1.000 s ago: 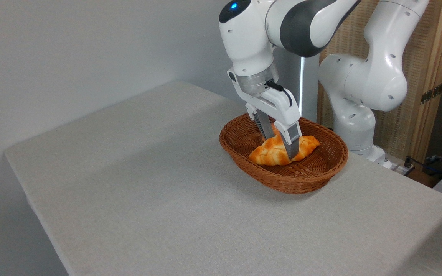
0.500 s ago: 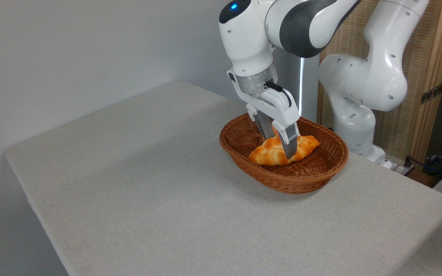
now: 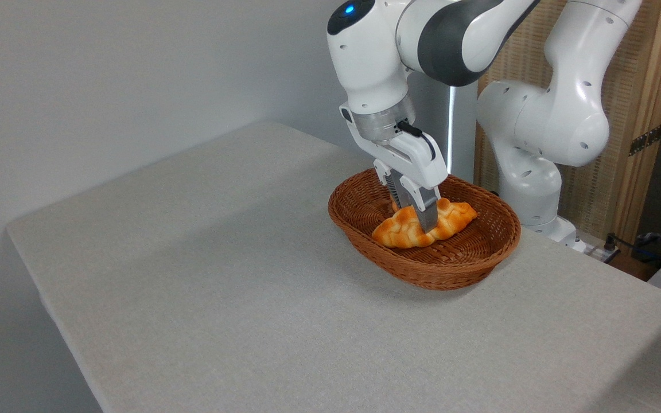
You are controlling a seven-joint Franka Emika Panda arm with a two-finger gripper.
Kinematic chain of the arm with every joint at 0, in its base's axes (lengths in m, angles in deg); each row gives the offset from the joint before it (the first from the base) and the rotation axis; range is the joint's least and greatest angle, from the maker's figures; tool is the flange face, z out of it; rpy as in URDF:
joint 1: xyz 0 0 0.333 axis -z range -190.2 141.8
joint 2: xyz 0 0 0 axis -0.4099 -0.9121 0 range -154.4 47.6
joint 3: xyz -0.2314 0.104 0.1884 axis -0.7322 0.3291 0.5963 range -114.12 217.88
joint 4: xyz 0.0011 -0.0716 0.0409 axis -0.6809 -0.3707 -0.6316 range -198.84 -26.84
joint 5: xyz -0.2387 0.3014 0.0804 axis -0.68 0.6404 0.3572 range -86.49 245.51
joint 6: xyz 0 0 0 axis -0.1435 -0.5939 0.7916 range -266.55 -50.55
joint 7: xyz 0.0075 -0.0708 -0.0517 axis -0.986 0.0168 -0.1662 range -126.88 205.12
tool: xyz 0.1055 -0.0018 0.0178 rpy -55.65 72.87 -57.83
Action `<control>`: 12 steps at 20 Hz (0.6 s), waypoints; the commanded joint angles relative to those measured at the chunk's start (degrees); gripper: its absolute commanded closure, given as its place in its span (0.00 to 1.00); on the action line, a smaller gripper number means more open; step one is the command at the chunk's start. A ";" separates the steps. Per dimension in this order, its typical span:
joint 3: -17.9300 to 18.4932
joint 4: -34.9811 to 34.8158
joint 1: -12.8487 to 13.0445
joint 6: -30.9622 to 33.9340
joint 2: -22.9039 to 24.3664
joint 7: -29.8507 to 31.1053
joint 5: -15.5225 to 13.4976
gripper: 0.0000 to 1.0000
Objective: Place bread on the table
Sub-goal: 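Lower the gripper onto the braided roll and close on it, then lift the braided roll up out of the basket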
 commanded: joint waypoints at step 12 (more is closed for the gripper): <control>0.62 5.33 0.42 -0.90 0.50 -2.54 2.68 0.64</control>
